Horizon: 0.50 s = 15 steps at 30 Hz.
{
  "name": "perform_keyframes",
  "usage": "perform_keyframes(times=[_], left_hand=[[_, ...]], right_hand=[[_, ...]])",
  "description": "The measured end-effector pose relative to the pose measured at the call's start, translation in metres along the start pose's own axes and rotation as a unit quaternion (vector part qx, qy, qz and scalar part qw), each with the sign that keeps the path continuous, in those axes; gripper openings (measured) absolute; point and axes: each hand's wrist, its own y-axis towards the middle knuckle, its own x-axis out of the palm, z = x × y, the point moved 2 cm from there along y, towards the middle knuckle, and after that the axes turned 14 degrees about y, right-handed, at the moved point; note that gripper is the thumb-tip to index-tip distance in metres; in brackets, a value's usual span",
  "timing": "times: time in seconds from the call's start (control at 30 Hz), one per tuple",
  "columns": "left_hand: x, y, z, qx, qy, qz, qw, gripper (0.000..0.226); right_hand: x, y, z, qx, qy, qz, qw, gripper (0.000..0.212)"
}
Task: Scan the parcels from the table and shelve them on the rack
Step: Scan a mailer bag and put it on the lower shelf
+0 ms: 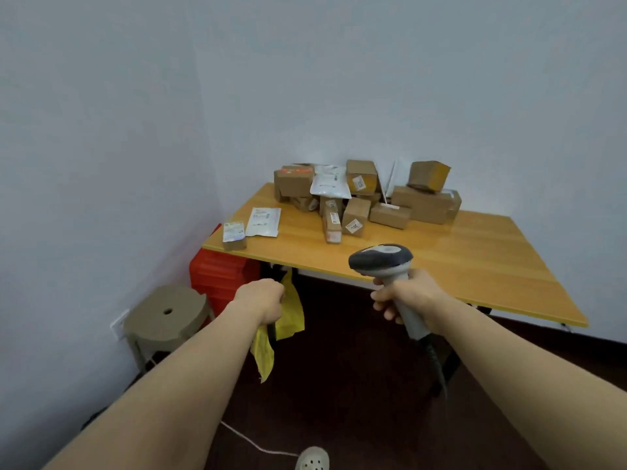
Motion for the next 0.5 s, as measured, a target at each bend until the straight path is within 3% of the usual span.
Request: perform_keyframes(times=[0.37,0.5], left_hand=[[0.055,0.240,-0.133,-0.176,-0.150,-0.076,0.970,0.034],[0.074,0.293,-0.159,-0.249,-0.210,-0.077,0.942,0.048]], right_hand=[[0.093,0.277,-0.065,0.045,0.070,-0.034,0.996,0.022],[0.116,0.340,-0.063,0.082,0.082,-0.036,0.993,0.024]])
